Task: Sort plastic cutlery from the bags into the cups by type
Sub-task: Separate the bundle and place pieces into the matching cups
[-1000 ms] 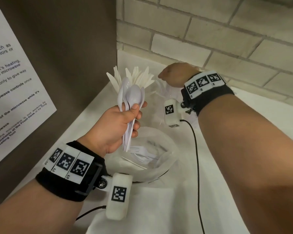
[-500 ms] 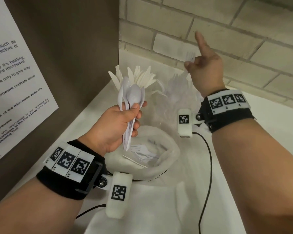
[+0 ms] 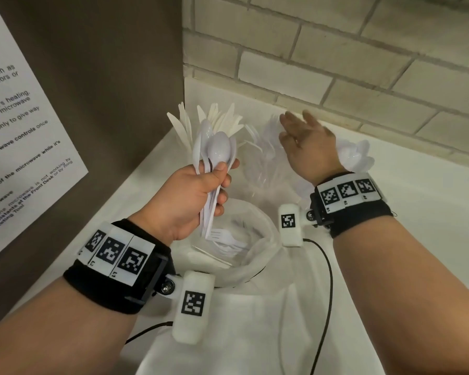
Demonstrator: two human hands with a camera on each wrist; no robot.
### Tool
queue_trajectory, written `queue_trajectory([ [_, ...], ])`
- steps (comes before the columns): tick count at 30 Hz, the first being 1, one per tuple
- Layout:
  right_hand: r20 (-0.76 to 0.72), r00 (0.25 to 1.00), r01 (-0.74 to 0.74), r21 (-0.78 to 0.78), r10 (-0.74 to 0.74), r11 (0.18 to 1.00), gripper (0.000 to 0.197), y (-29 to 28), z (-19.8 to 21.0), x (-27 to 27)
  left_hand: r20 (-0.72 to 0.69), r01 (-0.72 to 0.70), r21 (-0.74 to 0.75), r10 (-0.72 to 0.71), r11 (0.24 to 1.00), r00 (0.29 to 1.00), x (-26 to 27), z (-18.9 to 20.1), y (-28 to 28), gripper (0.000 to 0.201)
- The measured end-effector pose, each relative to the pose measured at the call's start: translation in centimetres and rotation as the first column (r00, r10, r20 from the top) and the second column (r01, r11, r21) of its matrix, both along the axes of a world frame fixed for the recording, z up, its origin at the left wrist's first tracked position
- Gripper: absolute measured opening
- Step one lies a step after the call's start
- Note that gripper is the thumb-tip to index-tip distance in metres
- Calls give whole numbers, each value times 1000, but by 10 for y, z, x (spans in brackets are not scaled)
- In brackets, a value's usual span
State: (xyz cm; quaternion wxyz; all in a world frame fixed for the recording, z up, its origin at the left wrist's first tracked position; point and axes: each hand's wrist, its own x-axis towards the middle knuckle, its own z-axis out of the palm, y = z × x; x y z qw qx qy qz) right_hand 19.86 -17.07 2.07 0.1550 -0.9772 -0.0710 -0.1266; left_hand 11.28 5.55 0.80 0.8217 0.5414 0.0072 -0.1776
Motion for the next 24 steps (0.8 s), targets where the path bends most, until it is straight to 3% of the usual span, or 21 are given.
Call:
queue_trajectory([
  [2,-56,997,43,-36,-45,998,50,2,0,-4,2,17,-12,-17,1000,1000,-1,0,-1,19],
  [3,-9,999,52,3,-52,999,51,5,2,-7,6,28,-12,-28,1000,1000,-2,0,0,19],
  [6,264,964,-84,229,21,970,43,27,15,-27,13,56,3,-56,998,998,-3,1,0,17],
  [7,268,962,-149,362,51,920,36,37,20,-33,17,61,10,-61,998,998,-4,1,-1,16],
  [9,35,987,-145,624,158,768,33,61,33,-50,34,57,49,-59,997,998,-4,1,-4,13],
  [10,-106,970,-93,667,218,739,43,69,36,-56,46,54,82,-58,995,997,-3,1,-5,12],
  [12,-272,920,-48,634,281,772,66,77,36,-64,79,72,161,-86,984,993,-3,2,-6,12],
  [13,-282,912,-52,640,298,766,71,78,33,-65,91,88,187,-106,978,990,-3,2,-6,12],
  [15,-282,895,-51,705,345,708,59,77,32,-69,93,104,198,-125,975,988,-3,2,-5,13],
  [17,-278,861,-49,787,425,615,44,76,31,-71,78,123,176,-139,977,987,-6,3,-3,16],
  [19,-263,829,-32,859,494,511,42,73,31,-73,52,171,149,-180,974,982,-8,3,-2,21],
  [22,-248,787,16,923,565,383,55,73,33,-79,13,227,153,-232,962,973,-10,5,-3,24],
  [24,-243,795,-15,908,556,419,69,75,29,-80,63,267,249,-291,931,955,-12,7,-6,22],
])
